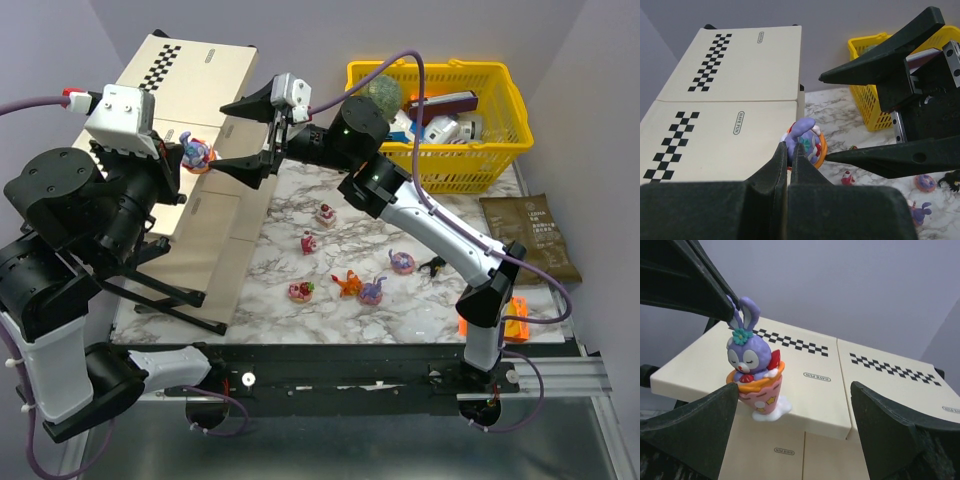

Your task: Place and organize the plastic toys onto the shelf

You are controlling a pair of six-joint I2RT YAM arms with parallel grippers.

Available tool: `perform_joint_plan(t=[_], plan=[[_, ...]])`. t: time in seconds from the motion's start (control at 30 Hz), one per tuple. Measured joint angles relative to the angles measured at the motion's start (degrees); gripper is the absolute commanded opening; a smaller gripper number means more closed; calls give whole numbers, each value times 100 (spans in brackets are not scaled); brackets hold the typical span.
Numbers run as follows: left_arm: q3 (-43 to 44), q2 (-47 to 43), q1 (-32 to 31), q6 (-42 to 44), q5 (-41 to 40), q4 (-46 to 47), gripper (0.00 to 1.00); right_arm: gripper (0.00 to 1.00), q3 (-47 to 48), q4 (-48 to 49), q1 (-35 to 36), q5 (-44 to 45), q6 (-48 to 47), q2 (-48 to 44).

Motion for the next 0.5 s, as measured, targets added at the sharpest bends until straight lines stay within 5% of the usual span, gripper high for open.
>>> perform_joint_plan(t=[0.5], plan=[[-186,92,0,-17,398,79,0,98,-94,63,330,4,-133,-2]])
